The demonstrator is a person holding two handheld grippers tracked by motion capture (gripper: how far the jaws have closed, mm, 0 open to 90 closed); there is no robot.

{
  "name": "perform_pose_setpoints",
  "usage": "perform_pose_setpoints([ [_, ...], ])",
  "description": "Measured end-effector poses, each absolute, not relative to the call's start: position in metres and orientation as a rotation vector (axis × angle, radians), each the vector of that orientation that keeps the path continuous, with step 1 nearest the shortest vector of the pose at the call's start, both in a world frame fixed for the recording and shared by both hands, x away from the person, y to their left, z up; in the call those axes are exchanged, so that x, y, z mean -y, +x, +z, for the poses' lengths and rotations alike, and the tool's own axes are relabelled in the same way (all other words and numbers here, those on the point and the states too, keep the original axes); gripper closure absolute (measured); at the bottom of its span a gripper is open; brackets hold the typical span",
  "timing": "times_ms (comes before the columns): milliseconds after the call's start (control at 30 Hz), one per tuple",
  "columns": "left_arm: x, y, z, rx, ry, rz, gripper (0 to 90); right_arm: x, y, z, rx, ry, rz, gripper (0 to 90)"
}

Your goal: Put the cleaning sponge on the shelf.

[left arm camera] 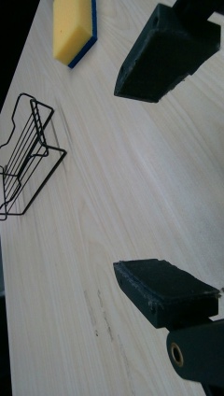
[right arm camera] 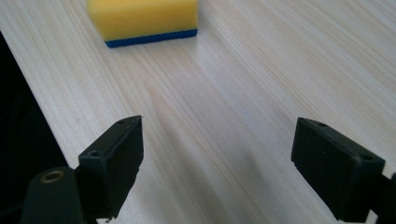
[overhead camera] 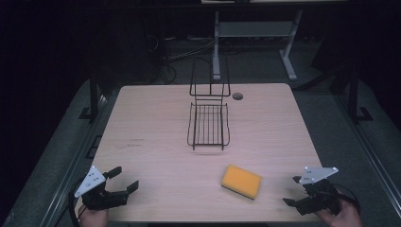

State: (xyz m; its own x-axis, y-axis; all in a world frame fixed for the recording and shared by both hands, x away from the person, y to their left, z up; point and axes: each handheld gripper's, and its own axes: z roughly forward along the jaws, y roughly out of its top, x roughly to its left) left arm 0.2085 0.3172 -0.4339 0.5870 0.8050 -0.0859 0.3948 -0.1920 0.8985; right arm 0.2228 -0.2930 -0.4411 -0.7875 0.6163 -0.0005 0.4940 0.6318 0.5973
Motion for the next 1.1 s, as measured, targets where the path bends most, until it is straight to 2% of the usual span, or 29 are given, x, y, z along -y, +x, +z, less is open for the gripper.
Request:
perform_pose_setpoints([
  [1100,-0.322,0.207,-0.434,-0.987,1.795,0.509,12.8,0.243,0.233,-0.427,-2.757,0.748,0.817,14.6],
])
